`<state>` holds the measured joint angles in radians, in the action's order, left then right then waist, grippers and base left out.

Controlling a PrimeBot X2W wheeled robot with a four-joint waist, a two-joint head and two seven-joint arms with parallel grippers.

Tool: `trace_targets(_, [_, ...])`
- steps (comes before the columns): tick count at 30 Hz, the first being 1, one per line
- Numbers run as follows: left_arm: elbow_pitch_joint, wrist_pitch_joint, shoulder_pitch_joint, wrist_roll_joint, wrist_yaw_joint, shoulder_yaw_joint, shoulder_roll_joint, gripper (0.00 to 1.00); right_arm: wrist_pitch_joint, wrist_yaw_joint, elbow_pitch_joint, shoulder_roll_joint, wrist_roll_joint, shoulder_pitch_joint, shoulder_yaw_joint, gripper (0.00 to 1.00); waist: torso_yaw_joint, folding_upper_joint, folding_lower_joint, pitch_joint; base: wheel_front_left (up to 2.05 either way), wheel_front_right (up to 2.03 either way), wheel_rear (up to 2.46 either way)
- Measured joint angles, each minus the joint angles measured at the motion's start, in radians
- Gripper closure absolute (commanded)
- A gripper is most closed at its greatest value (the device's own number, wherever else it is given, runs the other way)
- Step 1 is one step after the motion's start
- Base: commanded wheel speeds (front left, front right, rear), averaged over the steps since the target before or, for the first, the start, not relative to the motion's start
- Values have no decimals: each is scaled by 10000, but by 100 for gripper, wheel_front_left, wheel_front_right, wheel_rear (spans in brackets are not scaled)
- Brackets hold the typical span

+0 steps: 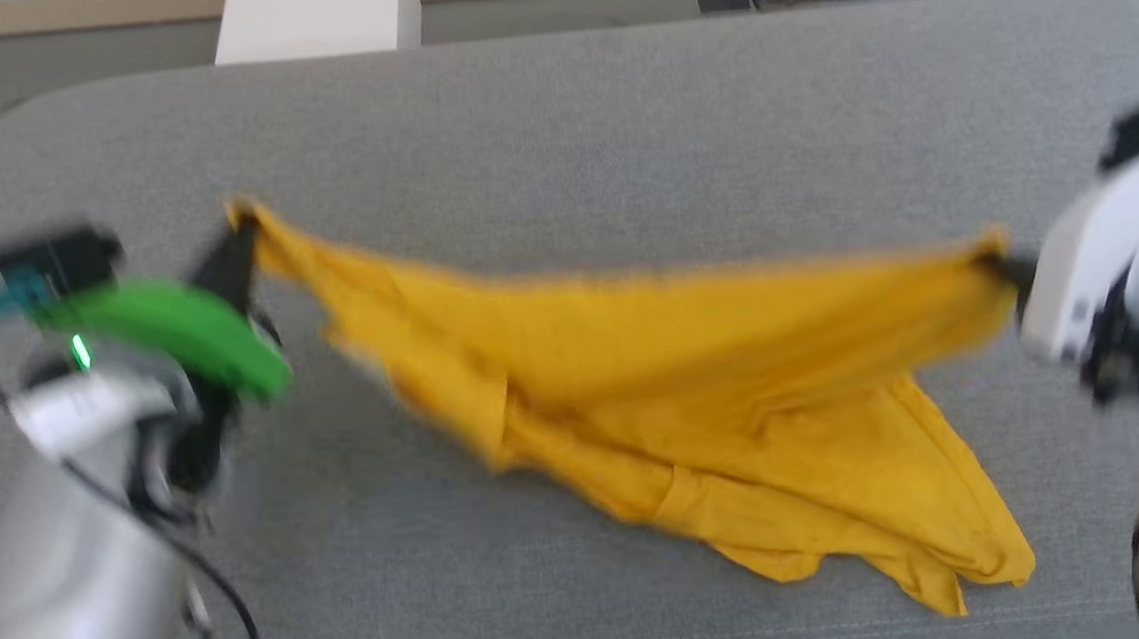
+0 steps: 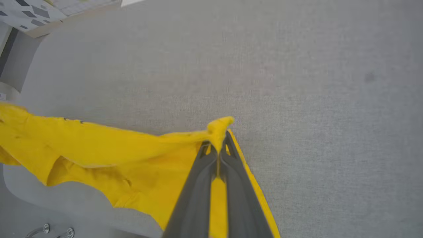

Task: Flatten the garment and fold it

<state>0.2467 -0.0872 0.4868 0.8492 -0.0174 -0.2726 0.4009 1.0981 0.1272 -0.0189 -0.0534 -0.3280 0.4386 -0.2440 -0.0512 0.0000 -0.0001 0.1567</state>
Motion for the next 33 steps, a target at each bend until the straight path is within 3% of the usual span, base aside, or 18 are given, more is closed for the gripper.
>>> trace_targets(3, [989, -604, 2160, -232, 109, -50, 343, 100, 215, 0, 470, -25, 842, 1954, 21, 100, 14, 0, 0, 400, 0, 0, 0])
trace_targets(8, [2209, -1014, 5298, -918, -334, 232, 1108, 100, 77, 2, 1588, 77, 2180, 5214, 105, 100, -102, -1, 0, 1184, 0, 0, 0])
trace_targets(16, [2635, -938, 9641, -2077, -362, -31, 1413, 100, -2359, 2, 3745, 69, 2468, 9507, -978, 100, -474, 0, 2, 2448, 0, 0, 0])
trace_targets(21, [2656, -15, 11308, -2504, -353, -13, 1367, 100, -4362, 4, 4543, 77, 2917, 10949, -1519, 100, -670, 0, 3, 3057, 0, 0, 0])
trace_targets(27, [3400, 1812, 12318, -2708, -155, 219, 1279, 100, -6324, 54, 5574, 104, 3172, 11887, -1987, 100, -800, 0, 3, 3609, 0, 0, 0])
trace_targets(33, [4600, 2282, 12155, -2514, 437, 176, 1060, 100, -6985, 54, 6598, 102, 3289, 11831, -2000, 100, -682, 0, 2, 3907, 0, 0, 0])
